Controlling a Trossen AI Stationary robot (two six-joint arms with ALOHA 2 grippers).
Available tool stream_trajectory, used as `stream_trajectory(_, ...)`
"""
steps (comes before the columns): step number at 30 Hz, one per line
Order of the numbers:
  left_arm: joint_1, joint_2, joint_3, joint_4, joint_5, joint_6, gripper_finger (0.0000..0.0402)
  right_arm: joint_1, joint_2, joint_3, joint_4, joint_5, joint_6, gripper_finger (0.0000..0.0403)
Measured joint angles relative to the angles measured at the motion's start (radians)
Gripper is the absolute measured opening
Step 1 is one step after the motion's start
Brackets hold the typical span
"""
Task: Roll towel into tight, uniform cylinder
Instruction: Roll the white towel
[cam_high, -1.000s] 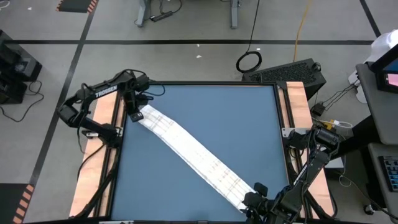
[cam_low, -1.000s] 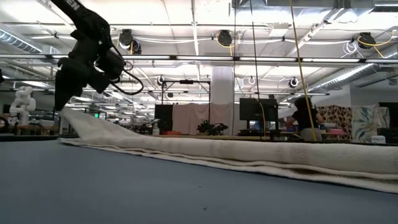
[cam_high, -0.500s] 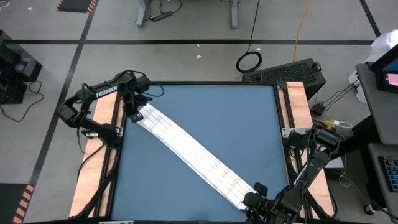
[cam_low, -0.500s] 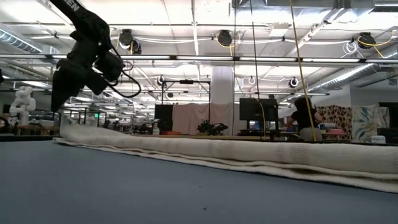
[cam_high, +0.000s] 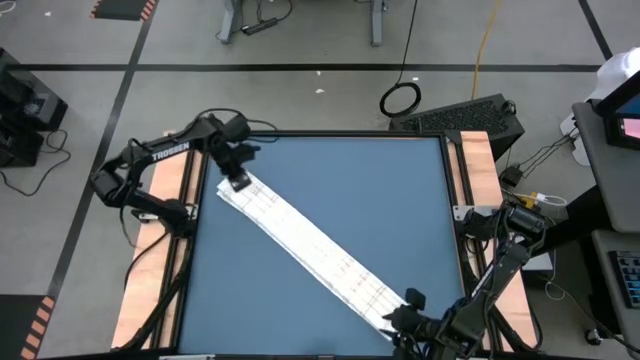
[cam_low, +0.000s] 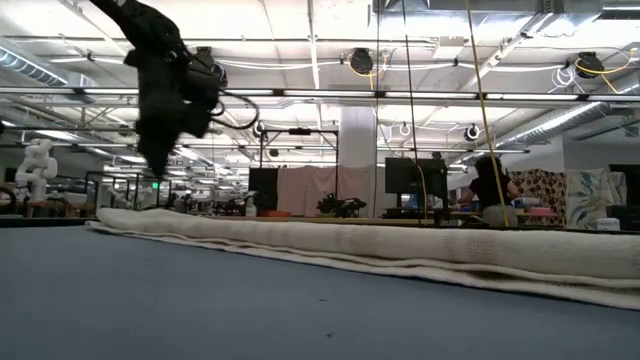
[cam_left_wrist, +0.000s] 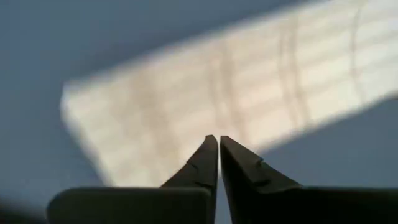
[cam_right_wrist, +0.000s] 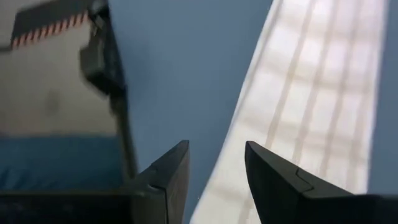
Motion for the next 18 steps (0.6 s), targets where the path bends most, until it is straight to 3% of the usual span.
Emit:
stream_trajectory(5, -0.115, 0.000, -0.130, 0.378, 0.132, -0.004, 0.0005, 0.002, 0.000, -0.077, 0.126, 0.151, -0.004, 0.0146)
stream_trajectory(9, -0.183, 0.000, -0.249, 0.638, 0.137, -0.075, 0.0006, -0.011, 0.000, -0.164, 0.330, 0.275, -0.086, 0.0146)
stream_trajectory(12, -0.205, 0.000, -0.318, 0.725, 0.110, -0.126, 0.0006, -0.033, 0.000, -0.238, 0.503, 0.332, -0.195, 0.0142)
stream_trajectory(18, -0.209, -0.003, -0.425, 0.774, -0.027, -0.161, 0.0006, -0.084, 0.038, -0.385, 0.775, 0.350, -0.341, 0.0106)
